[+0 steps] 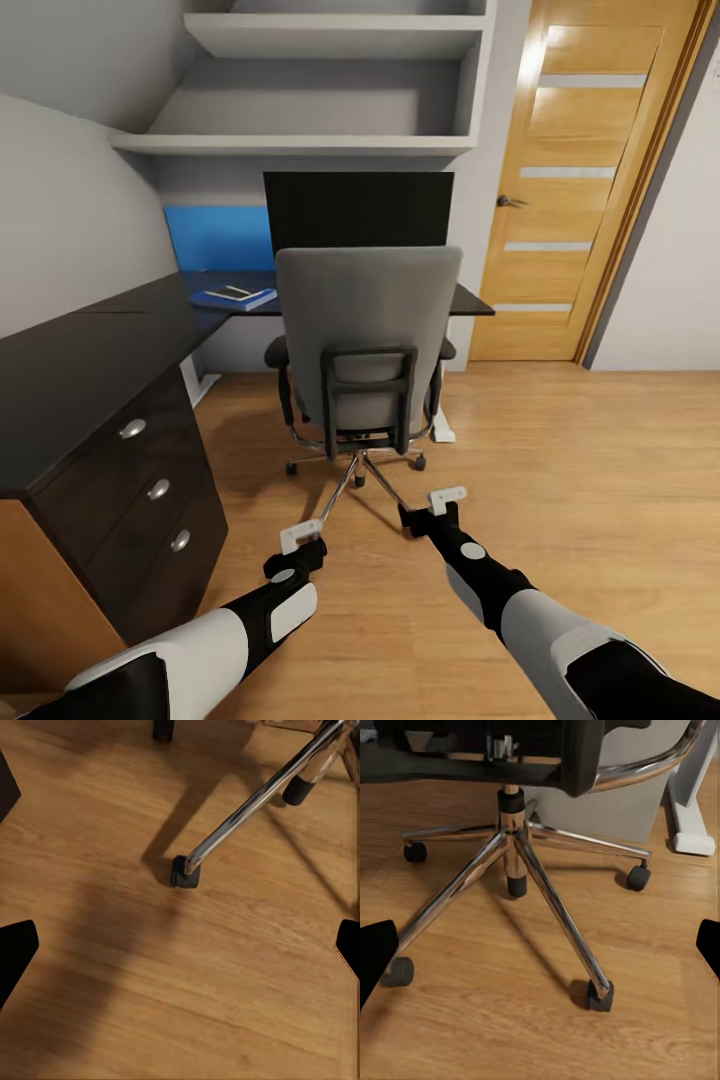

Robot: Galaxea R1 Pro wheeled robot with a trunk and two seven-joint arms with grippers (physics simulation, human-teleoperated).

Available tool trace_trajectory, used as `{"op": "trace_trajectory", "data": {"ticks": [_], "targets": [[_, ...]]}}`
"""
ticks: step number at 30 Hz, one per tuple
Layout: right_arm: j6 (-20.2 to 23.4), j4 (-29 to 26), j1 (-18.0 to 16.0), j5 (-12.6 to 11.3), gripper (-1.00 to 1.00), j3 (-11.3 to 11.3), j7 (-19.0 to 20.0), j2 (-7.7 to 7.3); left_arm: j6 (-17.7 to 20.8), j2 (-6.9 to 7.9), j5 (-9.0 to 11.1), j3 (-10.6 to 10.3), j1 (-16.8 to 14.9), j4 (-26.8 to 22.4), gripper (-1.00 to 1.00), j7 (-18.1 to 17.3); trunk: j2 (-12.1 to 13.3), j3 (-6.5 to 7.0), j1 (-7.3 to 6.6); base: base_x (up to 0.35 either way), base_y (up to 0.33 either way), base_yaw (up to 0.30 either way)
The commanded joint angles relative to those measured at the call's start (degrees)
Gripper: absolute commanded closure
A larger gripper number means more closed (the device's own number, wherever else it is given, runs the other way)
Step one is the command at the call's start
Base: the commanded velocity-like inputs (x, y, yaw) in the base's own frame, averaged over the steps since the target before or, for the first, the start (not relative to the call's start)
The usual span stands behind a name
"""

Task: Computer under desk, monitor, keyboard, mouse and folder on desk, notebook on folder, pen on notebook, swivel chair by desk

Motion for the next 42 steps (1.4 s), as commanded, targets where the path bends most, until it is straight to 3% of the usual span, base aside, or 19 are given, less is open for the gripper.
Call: {"op": "trace_trajectory", "data": {"ticks": [1,21,42], "targets": [[-0.26,0.10,-0.03,-0.59,-1.00,0.25,0.22,-0.01,-0.29,0.02,0.56,-0.48,-0.04,-0.06,-1.00,0.25,0.00,0.17,-0.03,0.000,0.000,0.000],[-0.26,0.10,-0.02,-0.52,-1.00,0.25,0.30,0.59,-0.29,0.02,0.56,-0.48,-0.02,-0.06,-1.00,0.25,0.28,4.60,-0.56,0.000,0.000,0.000],[-0.51,0.17,-0.04,-0.44,-1.00,0.18,0.15,1.02,-0.29,0.02,0.56,-0.48,-0.04,-0.06,-1.00,0.25,8.70,8.14,-5.17,0.000,0.000,0.000]]}}
